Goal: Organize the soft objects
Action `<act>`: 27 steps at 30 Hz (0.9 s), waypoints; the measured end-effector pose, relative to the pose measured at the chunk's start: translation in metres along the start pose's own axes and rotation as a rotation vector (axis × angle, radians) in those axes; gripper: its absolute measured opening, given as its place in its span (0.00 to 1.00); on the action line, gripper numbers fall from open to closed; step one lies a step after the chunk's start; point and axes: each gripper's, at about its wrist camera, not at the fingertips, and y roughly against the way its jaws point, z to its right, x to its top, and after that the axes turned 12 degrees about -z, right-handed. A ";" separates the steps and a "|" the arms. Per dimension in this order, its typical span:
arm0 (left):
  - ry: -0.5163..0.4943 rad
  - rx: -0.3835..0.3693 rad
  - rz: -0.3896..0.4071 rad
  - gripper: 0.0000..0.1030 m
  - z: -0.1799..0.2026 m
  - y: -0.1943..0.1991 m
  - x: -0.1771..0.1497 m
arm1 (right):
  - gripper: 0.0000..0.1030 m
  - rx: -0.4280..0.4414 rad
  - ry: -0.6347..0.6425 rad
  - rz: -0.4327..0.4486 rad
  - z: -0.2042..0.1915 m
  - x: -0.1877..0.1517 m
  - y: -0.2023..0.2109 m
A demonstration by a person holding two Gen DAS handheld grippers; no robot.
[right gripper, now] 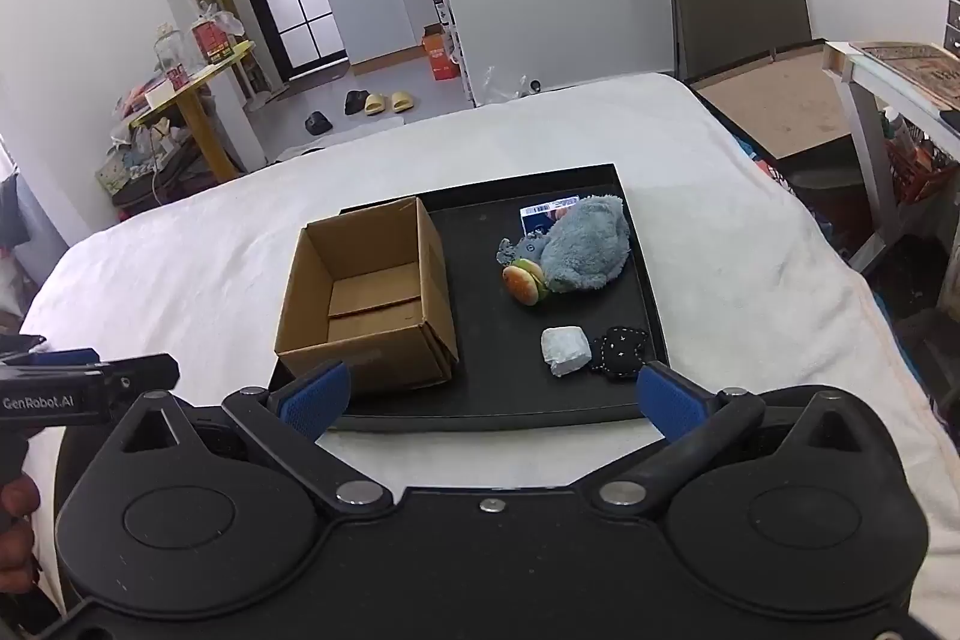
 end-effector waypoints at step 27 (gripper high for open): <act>-0.006 -0.007 0.022 1.00 0.006 0.015 0.005 | 1.00 -0.037 0.008 0.008 0.002 0.003 0.002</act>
